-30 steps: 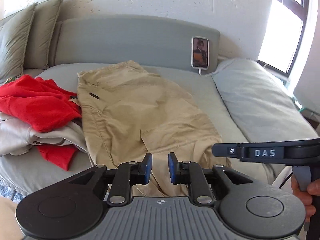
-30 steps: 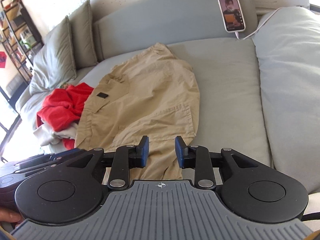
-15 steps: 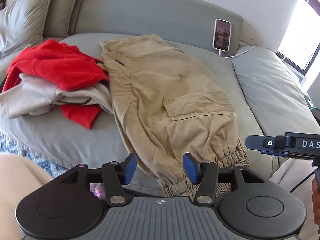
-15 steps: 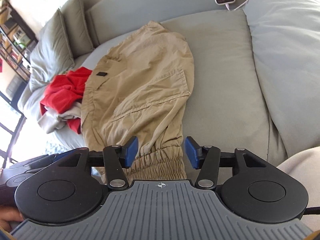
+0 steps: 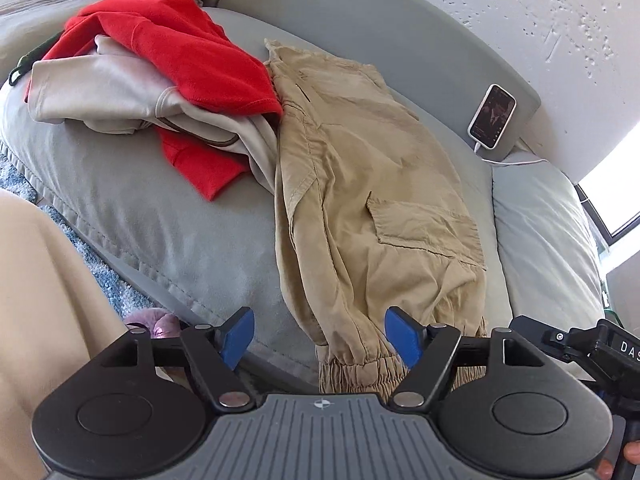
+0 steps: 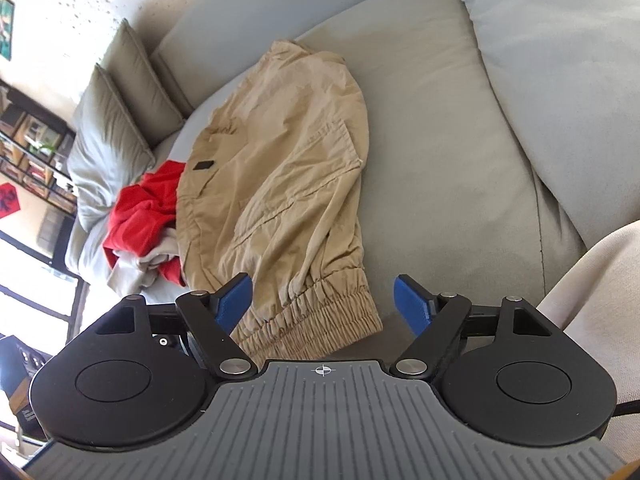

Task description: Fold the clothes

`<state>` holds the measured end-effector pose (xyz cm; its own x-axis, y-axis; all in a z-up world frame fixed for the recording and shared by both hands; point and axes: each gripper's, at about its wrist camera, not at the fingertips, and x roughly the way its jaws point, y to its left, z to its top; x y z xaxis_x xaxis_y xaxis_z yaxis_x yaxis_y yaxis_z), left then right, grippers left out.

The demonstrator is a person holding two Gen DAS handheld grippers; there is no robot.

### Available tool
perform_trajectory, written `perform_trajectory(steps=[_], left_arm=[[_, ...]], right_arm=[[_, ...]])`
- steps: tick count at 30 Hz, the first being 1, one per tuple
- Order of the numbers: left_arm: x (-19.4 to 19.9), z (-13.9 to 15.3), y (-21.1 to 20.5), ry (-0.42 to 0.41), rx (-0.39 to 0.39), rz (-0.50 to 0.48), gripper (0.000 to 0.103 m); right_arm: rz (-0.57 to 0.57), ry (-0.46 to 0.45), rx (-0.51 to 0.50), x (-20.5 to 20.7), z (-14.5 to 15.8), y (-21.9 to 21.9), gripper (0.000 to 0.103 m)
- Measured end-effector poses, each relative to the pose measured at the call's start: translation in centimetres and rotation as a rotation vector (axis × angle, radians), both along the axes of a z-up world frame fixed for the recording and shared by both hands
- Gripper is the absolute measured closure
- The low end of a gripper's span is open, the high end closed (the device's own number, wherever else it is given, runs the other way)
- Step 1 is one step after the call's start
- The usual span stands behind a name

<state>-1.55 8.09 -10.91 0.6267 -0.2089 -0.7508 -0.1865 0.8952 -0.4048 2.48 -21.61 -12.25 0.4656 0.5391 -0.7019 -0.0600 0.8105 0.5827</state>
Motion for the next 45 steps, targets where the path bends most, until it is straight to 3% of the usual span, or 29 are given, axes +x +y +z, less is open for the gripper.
perform_trajectory(steps=[18, 24, 29, 34, 36, 38, 40, 42, 45], left_arm=[[1.4, -1.4, 0.6, 0.033, -0.047, 0.021, 0.031], [1.6, -1.5, 2.0, 0.017, -0.13, 0.083, 0.03], [2.2, -2.3, 2.2, -0.007, -0.182, 0.052, 0.03], [4.1, -2.5, 1.3, -0.062, -0.145, -0.014, 0.031], [5.0, -2.6, 0.7, -0.072, -0.132, -0.052, 0.031], [5.7, -2.4, 0.1, -0.07, -0.106, -0.065, 0.026], [5.9, -2.1, -0.4, -0.078, -0.081, -0.067, 0.026], [5.9, -1.5, -1.0, -0.126, -0.085, -0.11, 0.039], [6.3, -0.5, -2.8, -0.122, 0.028, -0.144, 0.039]], right_arm=[[-0.025, 0.047, 0.03, 1.4, -1.4, -0.6, 0.023], [-0.034, 0.056, 0.046, 1.8, -2.0, -0.9, 0.023], [-0.037, 0.072, 0.159, 2.7, -3.2, -2.0, 0.023], [0.016, 0.095, 0.318, 4.7, -5.1, -3.1, 0.025], [0.047, 0.087, 0.353, 5.7, -5.8, -3.0, 0.031], [0.067, 0.083, 0.371, 7.0, -6.7, -2.7, 0.045], [0.074, 0.088, 0.36, 8.4, -7.6, -2.0, 0.07], [0.089, 0.099, 0.366, 9.3, -8.1, -1.5, 0.076], [0.105, 0.115, 0.393, 10.2, -8.5, -1.0, 0.076]])
